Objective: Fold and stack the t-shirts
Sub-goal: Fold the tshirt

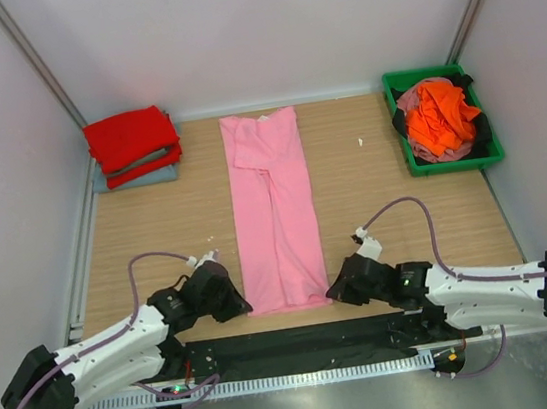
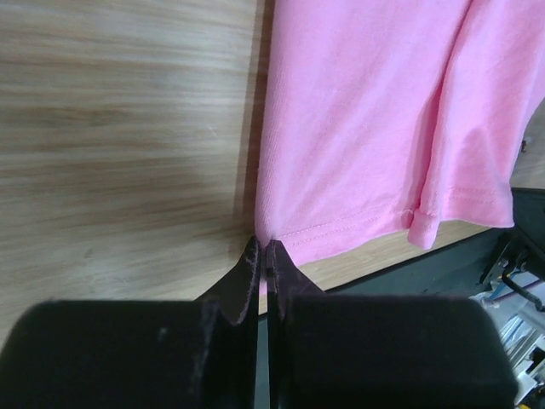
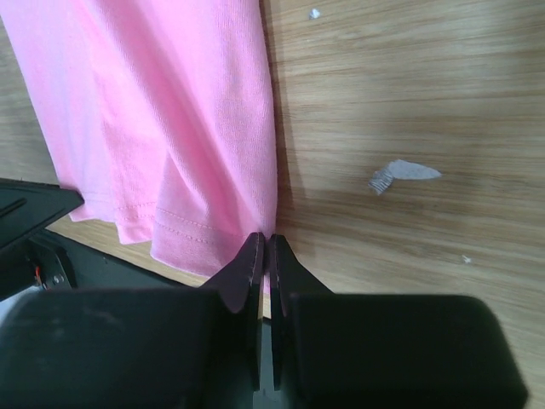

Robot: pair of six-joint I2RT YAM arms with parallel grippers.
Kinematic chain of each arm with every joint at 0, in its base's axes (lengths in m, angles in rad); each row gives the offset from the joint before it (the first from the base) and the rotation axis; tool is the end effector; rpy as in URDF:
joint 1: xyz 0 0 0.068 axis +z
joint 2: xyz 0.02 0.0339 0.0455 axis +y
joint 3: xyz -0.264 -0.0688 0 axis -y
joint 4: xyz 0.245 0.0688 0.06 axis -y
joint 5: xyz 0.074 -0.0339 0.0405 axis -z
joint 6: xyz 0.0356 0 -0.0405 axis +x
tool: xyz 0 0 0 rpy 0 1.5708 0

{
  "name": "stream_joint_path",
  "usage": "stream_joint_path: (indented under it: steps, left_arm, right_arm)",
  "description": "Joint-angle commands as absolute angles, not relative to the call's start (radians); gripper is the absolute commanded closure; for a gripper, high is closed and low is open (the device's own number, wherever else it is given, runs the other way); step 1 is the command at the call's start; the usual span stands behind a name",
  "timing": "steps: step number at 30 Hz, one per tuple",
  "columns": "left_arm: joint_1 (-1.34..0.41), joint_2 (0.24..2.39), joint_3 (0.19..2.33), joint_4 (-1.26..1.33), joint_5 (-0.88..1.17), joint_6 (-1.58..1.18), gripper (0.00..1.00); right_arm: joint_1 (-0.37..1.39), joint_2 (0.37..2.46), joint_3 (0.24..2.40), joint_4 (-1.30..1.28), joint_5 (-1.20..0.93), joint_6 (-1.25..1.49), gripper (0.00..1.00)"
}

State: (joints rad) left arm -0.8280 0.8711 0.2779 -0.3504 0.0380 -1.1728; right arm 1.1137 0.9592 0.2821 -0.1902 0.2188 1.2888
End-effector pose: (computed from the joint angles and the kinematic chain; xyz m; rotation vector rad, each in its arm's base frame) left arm 0.1011 -0.1121 0.1395 -0.4518 2.6927 -0.7733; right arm 0.0808 0.1467 0.1400 0.3294 2.5629 0.7812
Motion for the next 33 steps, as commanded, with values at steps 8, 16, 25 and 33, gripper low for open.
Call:
stream_joint_path:
  steps: [8, 16, 25, 33]
  left_arm:
    - [-1.003, 0.827, 0.397, -0.495, -0.089, -1.279, 1.0]
    - [-1.003, 0.871, 0.593, -0.667, -0.172, -1.227, 1.0]
    - [-0.869, 1.052, 0.896, -0.773, -0.21, -1.043, 1.0]
    - [-0.657, 1.254, 1.06, -0.738, -0.091, -0.878, 1.0]
  right_arm:
    - [1.134, 0.772, 0.334, -0.474, 0.294, 1.293, 0.99]
    - [1.132, 0.843, 0.543, -0.577, 0.362, 1.197, 0.99]
    - [0.896, 1.086, 0.833, -0.583, 0.313, 0.893, 0.99]
    - [0.718, 1.33, 1.089, -0.577, 0.236, 0.683, 0.99]
